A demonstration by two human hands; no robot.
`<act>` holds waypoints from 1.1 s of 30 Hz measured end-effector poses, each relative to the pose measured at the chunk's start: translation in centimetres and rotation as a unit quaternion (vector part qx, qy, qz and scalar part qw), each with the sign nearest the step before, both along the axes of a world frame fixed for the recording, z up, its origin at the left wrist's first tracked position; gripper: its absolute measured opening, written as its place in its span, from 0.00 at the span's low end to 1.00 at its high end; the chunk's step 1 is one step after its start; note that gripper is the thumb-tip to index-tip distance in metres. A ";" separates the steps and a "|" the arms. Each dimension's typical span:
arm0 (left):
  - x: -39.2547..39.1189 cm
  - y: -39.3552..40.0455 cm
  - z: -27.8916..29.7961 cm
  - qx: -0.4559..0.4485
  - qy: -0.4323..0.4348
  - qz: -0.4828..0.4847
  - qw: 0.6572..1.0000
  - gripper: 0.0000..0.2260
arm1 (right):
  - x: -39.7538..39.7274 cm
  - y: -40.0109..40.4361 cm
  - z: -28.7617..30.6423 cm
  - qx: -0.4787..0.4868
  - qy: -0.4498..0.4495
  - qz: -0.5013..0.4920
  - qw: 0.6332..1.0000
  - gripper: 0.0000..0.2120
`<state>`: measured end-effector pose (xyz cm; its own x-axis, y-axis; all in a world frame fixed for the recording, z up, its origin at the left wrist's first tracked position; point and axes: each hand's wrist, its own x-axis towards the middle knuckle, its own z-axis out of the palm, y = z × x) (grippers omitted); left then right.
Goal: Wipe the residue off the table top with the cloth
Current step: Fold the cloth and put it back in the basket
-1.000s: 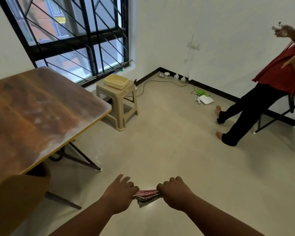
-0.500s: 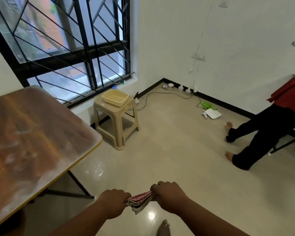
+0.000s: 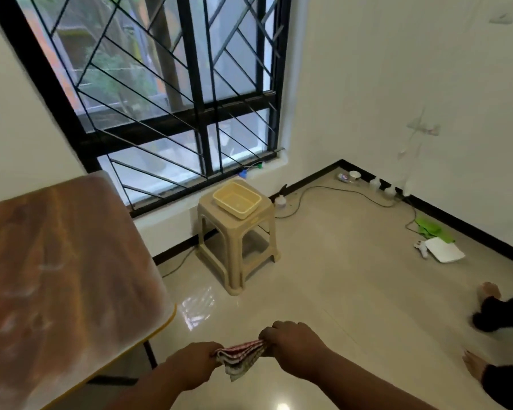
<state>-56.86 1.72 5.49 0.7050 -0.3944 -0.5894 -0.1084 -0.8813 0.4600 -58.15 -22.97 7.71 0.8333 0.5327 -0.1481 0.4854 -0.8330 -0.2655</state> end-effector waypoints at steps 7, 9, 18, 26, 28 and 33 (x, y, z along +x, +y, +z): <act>8.0 -0.5 -1.7 -0.014 0.019 0.060 0.998 0.04 | 9.6 0.0 0.2 -0.032 0.003 0.052 0.998 0.14; 11.6 -0.6 -1.9 -0.027 0.018 0.066 0.997 0.03 | 12.7 0.0 0.3 -0.039 0.003 0.053 0.998 0.14; 29.0 -1.1 2.5 -0.185 0.029 0.239 0.953 0.06 | 25.8 0.8 3.5 -0.051 -0.070 0.045 0.995 0.12; 38.8 -2.1 5.4 -0.268 0.164 0.514 0.799 0.11 | 35.3 2.0 4.1 -0.032 -0.075 0.078 0.994 0.16; 41.2 -2.4 6.0 -0.322 0.185 0.561 0.740 0.11 | 37.9 1.9 3.9 -0.011 -0.077 0.073 0.994 0.17; 48.1 -3.4 6.4 -0.382 0.172 0.584 0.696 0.11 | 45.4 1.4 3.4 -0.011 -0.040 0.125 0.991 0.18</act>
